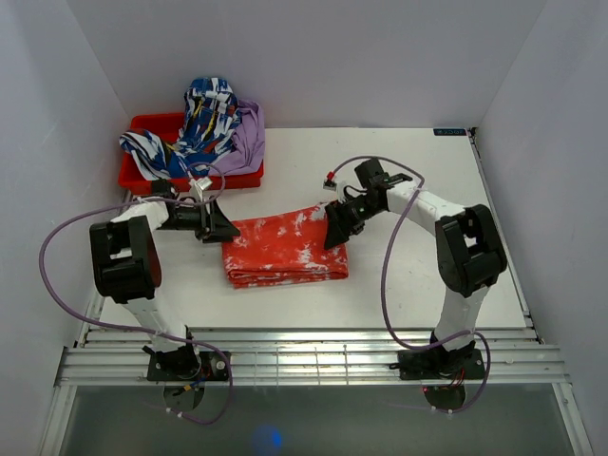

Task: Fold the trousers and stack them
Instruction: Fold the trousers, then neatly place the folded trousers to the corner

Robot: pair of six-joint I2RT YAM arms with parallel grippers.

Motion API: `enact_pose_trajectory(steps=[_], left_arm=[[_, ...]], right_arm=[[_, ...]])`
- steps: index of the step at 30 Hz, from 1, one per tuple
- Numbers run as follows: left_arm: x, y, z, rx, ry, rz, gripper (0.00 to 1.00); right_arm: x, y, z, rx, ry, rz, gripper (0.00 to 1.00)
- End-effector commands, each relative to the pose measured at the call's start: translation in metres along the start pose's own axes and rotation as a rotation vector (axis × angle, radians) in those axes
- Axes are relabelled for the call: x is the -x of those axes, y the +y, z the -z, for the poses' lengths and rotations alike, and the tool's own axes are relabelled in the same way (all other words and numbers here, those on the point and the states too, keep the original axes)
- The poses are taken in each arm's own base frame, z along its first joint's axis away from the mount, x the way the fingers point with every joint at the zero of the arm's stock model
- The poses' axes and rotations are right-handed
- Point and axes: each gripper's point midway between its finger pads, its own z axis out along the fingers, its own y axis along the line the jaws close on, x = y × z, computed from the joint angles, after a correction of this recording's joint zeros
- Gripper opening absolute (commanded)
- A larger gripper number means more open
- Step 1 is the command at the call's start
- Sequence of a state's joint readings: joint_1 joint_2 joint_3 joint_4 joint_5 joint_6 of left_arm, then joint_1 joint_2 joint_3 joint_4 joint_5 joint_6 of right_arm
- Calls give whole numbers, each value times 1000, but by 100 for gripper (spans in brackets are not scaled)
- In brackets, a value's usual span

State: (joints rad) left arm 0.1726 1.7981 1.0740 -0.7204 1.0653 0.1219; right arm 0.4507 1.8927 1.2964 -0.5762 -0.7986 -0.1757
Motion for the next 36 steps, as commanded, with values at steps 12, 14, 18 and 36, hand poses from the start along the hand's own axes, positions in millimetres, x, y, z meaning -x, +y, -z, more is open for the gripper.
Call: enact_pose_trajectory(steps=[12, 14, 18, 36], left_arm=[[108, -81, 119, 37, -431, -308, 71], [113, -81, 134, 57, -464, -313, 71], [102, -75, 134, 62, -457, -280, 71], [86, -58, 123, 44, -439, -246, 70]], right_arm=[[61, 101, -73, -434, 113, 944, 70], [62, 101, -87, -483, 137, 943, 69], [51, 96, -123, -562, 201, 945, 65], [-4, -54, -51, -836, 340, 761, 25]])
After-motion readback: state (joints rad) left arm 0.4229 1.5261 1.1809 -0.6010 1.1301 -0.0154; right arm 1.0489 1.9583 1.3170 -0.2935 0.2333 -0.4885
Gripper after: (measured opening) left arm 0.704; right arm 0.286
